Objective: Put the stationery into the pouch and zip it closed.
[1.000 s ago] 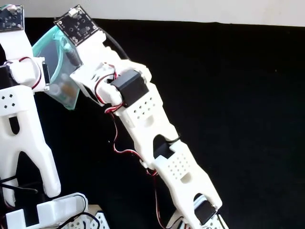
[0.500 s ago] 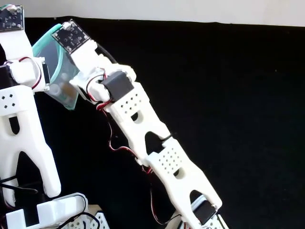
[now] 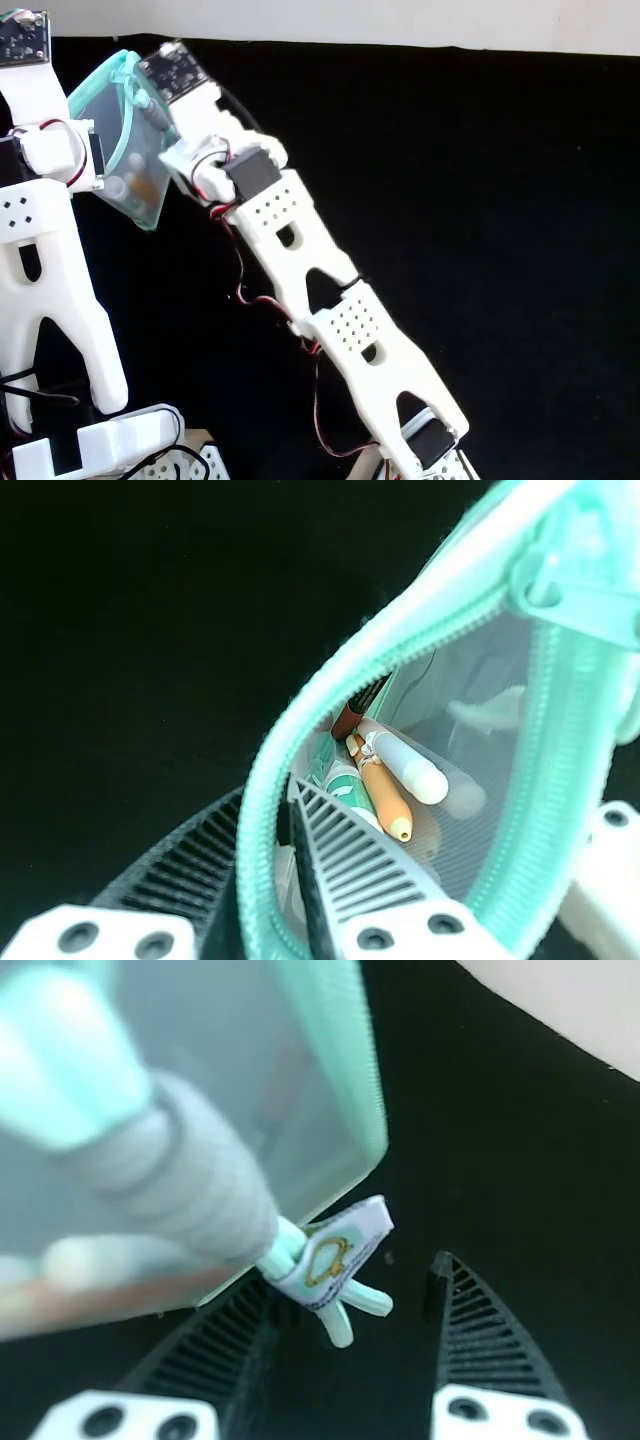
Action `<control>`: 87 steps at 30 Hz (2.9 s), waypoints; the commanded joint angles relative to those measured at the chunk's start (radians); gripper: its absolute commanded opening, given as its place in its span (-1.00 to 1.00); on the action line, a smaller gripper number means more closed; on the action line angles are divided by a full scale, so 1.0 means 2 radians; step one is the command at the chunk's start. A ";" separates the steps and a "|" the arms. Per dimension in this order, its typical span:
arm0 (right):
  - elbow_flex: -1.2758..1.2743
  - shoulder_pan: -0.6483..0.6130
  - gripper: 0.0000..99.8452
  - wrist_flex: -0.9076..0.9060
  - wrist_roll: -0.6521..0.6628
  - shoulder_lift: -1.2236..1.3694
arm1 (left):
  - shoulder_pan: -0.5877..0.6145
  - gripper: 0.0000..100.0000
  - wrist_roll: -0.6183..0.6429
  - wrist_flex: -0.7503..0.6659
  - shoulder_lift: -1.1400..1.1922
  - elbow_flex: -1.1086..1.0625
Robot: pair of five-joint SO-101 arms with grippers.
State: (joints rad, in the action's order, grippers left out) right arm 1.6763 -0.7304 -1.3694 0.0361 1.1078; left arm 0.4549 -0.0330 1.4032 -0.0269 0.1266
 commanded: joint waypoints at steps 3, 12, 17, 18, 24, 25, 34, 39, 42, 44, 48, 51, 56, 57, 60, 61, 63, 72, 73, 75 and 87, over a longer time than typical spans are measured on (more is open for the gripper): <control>0.048 0.016 -0.57 0.014 -0.005 0.006 | 0.017 -0.99 -0.008 -0.015 0.007 -0.014; 0.048 0.031 -0.57 0.049 -0.007 0.042 | 0.016 -0.99 -0.008 -0.015 0.007 -0.014; 0.048 0.029 -0.57 0.083 -0.007 0.047 | 0.016 -0.99 -0.008 -0.015 0.007 -0.014; 0.048 0.028 -0.57 0.089 -0.007 0.047 | 0.016 -0.99 -0.008 -0.015 0.007 -0.014; 0.048 0.014 -0.57 0.096 -0.008 0.045 | 0.015 -0.99 -0.008 -0.028 0.007 -0.028; 0.048 0.013 -0.57 0.096 -0.008 0.045 | 0.015 -0.99 -0.008 -0.035 0.007 -0.035; 0.049 -0.010 -0.57 0.096 -0.008 0.043 | 0.015 -0.99 -0.007 -0.048 0.006 -0.049; 0.048 -0.001 -0.57 0.141 -0.037 0.046 | 0.015 -0.99 -0.007 -0.048 0.006 -0.049; 0.048 0.013 -0.57 0.155 -0.041 0.046 | 0.015 -0.99 -0.007 -0.048 0.006 -0.049; 0.048 0.020 -0.57 0.155 -0.041 0.046 | 0.015 -0.99 -0.007 -0.048 0.006 -0.049; 0.048 0.023 -0.57 0.155 -0.040 0.049 | 0.015 -0.99 -0.007 -0.048 0.006 -0.049; 0.048 0.024 -0.57 0.155 -0.040 0.049 | 0.015 -0.99 -0.007 -0.048 0.006 -0.049; 0.048 0.024 -0.57 0.171 -0.041 0.049 | 0.015 -0.99 -0.007 -0.048 0.006 -0.049; 0.048 0.024 -0.57 0.184 -0.041 0.049 | 0.015 -0.99 -0.007 -0.048 0.006 -0.049; 0.048 0.026 -0.57 0.217 -0.041 0.049 | 0.015 -0.99 -0.007 -0.048 0.006 -0.049; 0.048 0.026 -0.58 0.225 -0.041 0.049 | 0.015 -0.99 -0.007 -0.048 0.006 -0.049; 0.048 0.027 -0.66 0.234 -0.040 0.049 | 0.015 -0.99 -0.007 -0.048 0.006 -0.049; 0.048 0.036 -0.96 0.234 -0.041 0.044 | 0.015 -0.99 -0.007 -0.048 0.006 -0.049; 0.049 0.039 -0.96 0.234 -0.041 0.043 | 0.015 -0.99 -0.007 -0.048 0.006 -0.049; 0.049 0.043 -0.96 0.233 -0.041 0.040 | 0.015 -0.99 -0.007 -0.048 0.006 -0.049; 0.048 0.065 -0.96 0.101 -0.040 -0.039 | 0.015 -0.99 -0.007 -0.048 0.005 -0.049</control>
State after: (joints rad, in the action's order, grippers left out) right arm 1.6747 -0.6306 -1.0948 -0.0345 1.1370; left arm 0.4565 -0.0315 1.3418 -0.0284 0.0637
